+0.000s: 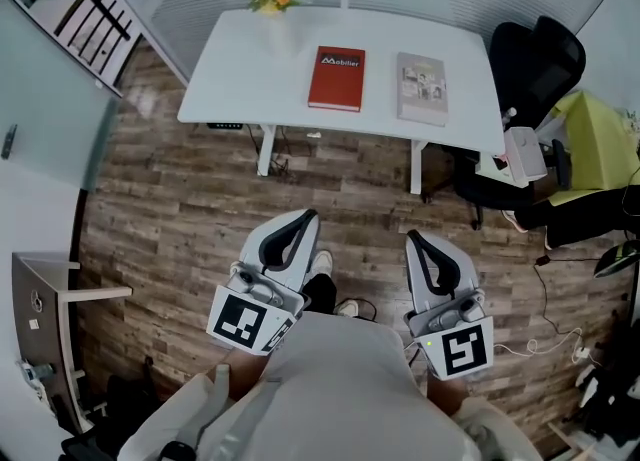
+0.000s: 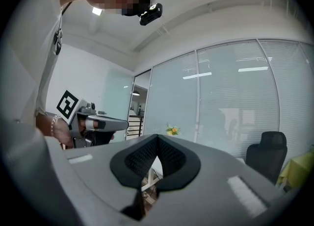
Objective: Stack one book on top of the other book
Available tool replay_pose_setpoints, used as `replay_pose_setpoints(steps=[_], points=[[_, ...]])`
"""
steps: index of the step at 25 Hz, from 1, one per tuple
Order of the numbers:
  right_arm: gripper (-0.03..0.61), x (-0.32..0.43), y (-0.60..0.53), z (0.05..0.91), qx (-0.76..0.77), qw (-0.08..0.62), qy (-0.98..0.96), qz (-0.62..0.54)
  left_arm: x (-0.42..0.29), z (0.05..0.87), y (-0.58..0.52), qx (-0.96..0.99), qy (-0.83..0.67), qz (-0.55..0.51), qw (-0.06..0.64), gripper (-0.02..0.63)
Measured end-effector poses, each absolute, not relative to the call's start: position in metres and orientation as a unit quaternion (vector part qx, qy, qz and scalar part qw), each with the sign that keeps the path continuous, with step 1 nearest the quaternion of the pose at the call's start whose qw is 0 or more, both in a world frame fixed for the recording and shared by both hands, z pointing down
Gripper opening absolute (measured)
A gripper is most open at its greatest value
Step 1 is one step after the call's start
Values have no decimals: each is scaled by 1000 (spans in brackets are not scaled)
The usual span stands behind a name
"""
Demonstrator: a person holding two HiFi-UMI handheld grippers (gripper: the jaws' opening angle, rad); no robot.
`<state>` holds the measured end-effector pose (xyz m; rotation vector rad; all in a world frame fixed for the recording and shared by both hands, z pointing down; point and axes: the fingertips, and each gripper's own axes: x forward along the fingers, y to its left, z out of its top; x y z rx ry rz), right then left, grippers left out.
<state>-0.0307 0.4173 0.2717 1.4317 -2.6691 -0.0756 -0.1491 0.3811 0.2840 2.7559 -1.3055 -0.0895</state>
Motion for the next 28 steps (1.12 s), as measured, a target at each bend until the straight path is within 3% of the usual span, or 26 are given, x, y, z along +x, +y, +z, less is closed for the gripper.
replay_pose_setpoints(steps=[15, 28], points=[[5, -100, 302, 273, 496, 61, -866, -31, -221, 288, 264, 912, -402, -56, 56, 5], [5, -117, 265, 278, 498, 53, -865, -35, -228, 295, 224, 917, -393, -48, 51, 5]])
